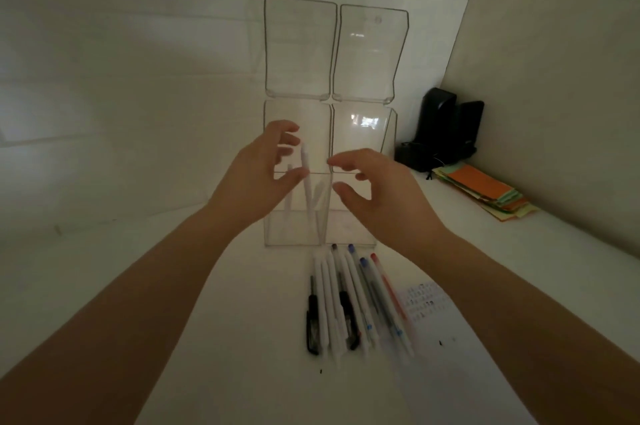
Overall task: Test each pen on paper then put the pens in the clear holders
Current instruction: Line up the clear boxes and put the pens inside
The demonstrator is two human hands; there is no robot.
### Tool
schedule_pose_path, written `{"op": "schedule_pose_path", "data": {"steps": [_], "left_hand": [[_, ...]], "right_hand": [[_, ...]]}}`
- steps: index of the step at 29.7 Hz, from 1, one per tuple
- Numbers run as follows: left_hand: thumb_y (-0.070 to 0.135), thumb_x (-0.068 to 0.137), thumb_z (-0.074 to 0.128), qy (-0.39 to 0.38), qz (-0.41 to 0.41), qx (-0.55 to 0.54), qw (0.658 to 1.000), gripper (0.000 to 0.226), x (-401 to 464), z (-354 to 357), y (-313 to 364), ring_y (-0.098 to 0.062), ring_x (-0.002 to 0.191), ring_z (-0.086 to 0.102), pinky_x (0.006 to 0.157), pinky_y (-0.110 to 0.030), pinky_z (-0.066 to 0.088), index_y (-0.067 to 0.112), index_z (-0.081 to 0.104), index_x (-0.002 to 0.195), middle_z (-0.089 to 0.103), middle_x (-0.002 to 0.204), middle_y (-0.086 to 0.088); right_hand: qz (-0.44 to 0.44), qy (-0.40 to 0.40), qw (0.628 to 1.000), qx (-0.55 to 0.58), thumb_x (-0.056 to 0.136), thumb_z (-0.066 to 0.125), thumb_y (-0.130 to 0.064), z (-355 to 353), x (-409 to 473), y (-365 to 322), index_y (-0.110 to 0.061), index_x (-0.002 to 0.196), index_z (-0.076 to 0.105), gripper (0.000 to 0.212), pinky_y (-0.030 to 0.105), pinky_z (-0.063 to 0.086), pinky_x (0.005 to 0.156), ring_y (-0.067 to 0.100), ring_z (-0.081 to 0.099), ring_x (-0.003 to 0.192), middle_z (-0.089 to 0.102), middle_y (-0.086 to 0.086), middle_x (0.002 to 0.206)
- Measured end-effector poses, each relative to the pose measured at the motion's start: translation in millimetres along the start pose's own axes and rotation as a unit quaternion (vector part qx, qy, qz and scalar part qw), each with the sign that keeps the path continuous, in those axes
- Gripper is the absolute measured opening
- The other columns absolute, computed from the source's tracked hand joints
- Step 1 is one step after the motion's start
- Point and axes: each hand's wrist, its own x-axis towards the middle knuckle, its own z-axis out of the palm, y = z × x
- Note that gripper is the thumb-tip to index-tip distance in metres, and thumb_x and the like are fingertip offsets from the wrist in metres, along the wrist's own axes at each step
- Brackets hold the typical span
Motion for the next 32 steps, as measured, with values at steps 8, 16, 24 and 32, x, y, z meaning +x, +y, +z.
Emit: {"op": "schedule_pose_path", "data": {"steps": [8,16,24,32], "left_hand": [[0.04,0.083,0.054,-0.203,0.239,0.131,0.941,0.023,-99,14,3,-0.001,0.098,0.048,0.083,-0.02,0.041,0.03,0.053,0.104,0.057,0.105,0.012],[0.061,0.085,0.041,-0.248,0.229,0.153,0.929,0.044,-127,28,-7,-0.008,0.08,0.055,0.069,-0.018,0.041,0.022,0.059,0.09,0.062,0.091,0.006],[0.044,0.09,0.043,-0.242,0.328,0.195,0.892,0.03,-125,25,-11,-0.012,0.076,0.06,0.069,-0.024,0.043,0.022,0.063,0.083,0.066,0.093,0.005],[0.034,0.093,0.042,-0.295,0.362,0.21,0.859,0.032,-131,25,-2,-0.005,0.087,0.056,0.072,-0.018,0.046,0.03,0.049,0.124,0.056,0.123,0.012]], "right_hand": [[-0.105,-0.352,0.925,-0.094,0.086,0.058,-0.03,4,-87,7,-0.024,0.113,0.061,0.028,0.031,0.046,0.091,0.014,0.055,0.106,0.062,-0.003,0.116],[-0.232,-0.307,0.91,-0.153,0.078,0.05,-0.022,28,-108,9,-0.022,0.1,0.062,0.025,0.027,0.049,0.069,0.018,0.059,0.075,0.064,-0.001,0.087],[-0.296,-0.272,0.902,-0.155,0.089,0.049,-0.022,29,-114,9,-0.021,0.099,0.063,0.017,0.025,0.047,0.047,0.012,0.059,0.065,0.062,-0.004,0.081],[-0.148,-0.069,0.981,0.101,0.082,0.063,-0.005,2,-103,12,-0.016,0.094,0.065,0.017,0.021,0.052,0.076,0.008,0.065,0.09,0.069,0.003,0.098]]}}
